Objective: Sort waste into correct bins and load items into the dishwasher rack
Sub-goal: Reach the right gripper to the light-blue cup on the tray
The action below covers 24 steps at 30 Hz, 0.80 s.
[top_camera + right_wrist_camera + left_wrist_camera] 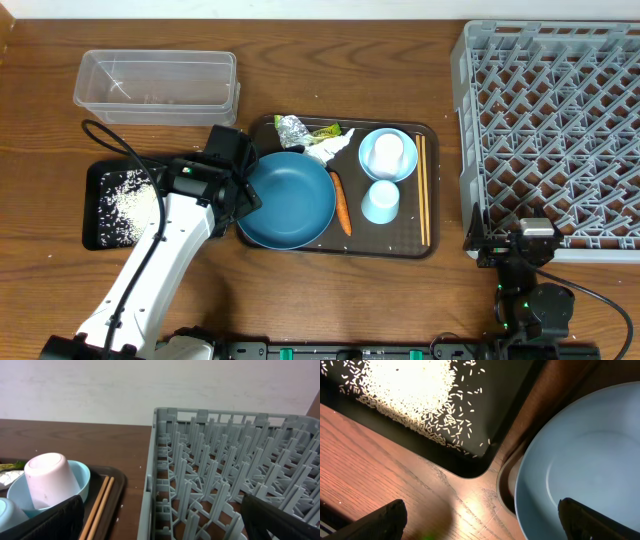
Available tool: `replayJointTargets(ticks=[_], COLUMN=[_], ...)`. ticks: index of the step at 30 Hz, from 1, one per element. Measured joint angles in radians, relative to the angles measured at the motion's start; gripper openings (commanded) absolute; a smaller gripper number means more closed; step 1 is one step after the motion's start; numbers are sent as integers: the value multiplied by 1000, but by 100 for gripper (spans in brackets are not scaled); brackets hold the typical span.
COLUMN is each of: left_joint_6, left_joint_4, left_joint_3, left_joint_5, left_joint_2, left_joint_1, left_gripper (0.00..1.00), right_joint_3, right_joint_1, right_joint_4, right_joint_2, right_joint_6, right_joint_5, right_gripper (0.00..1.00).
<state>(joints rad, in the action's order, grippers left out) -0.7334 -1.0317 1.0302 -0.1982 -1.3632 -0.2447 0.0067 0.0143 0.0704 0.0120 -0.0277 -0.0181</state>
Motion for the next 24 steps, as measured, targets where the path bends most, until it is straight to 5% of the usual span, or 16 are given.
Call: replayJointTargets(ticks=[8, 16, 24], left_joint_6=[0, 0, 0], left_joint_4=[-1, -1, -1], left_joint_3=[0, 0, 1], left_joint_5=[0, 0, 0], left_joint_2=[0, 0, 0], left_joint_1=[0, 0, 0], left_gripper=[99, 99, 98], right_joint_3=[0, 0, 0], right_joint_1=[0, 0, 0], right_joint_4=[-48, -134, -263], right_joint_2=[0, 0, 0], right_joint_6=[87, 752, 1131], right_joint_5=[-122, -754, -923], right_gripper=[99, 99, 99])
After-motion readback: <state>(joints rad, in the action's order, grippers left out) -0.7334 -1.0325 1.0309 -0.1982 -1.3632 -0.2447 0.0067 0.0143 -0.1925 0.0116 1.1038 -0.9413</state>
